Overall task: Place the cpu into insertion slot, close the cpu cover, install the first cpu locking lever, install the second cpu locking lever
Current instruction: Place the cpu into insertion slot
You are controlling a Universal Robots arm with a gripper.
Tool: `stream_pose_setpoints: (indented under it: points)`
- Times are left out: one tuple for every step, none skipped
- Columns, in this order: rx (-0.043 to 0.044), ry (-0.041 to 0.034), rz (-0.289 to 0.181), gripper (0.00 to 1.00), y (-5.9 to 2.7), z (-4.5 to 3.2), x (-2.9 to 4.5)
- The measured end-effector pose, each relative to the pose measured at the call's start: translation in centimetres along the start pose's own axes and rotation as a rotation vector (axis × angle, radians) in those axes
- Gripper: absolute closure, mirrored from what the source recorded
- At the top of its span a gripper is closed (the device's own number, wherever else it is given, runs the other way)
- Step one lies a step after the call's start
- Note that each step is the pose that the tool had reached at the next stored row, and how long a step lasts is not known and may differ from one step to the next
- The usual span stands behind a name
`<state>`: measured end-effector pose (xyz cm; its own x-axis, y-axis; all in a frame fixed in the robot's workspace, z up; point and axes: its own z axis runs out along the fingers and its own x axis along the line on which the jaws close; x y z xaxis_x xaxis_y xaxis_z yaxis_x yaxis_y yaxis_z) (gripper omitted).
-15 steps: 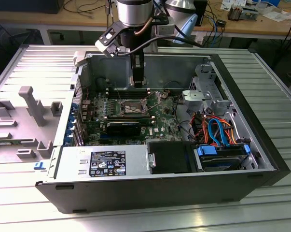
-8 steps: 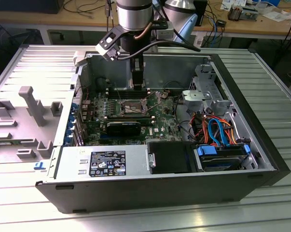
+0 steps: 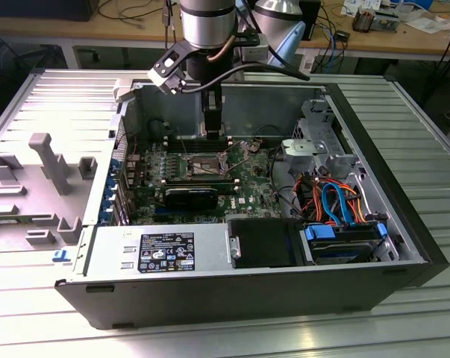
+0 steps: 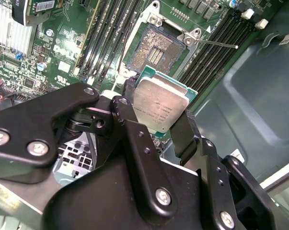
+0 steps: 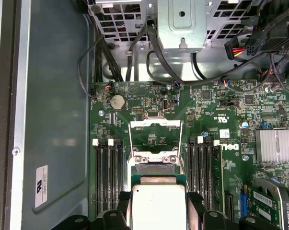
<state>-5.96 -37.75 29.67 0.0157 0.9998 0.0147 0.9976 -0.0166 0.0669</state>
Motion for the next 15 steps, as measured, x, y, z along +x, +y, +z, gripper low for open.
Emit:
stream_pose_setpoints:
  points:
    - [0.0,0.0,0.0,0.45,0.0,0.02,0.0]
    - [0.0,0.0,0.0,0.45,0.0,0.06,0.0]
    - [0.0001,0.0,0.0,0.45,-0.01,0.09,0.0]
    - [0.0,-0.0001,0.0,0.45,-0.01,0.12,0.0]
    - [0.0001,0.0,0.0,0.45,-0.01,0.13,0.0]
    - [0.0001,0.0,0.0,0.45,-0.01,0.16,0.0]
    - [0.0001,0.0,0.0,0.45,-0.01,0.17,0.0]
    - [0.0001,0.0,0.0,0.45,-0.01,0.18,0.0]
    - [0.0001,0.0001,0.0,0.45,-0.01,0.18,0.0]
    - [0.0001,0.0,0.0,0.45,-0.01,0.18,0.0]
    - [0.0001,0.0,0.0,0.45,-0.01,0.18,0.0]
    - [0.0,0.0,0.0,0.45,-0.01,0.18,0.0]
    - [0.0001,0.0,0.0,0.45,-0.01,0.18,0.0]
    - [0.0001,0.0,0.0,0.45,-0.01,0.19,0.0]
    - [0.0,0.0001,0.0,0.45,-0.01,0.21,0.0]
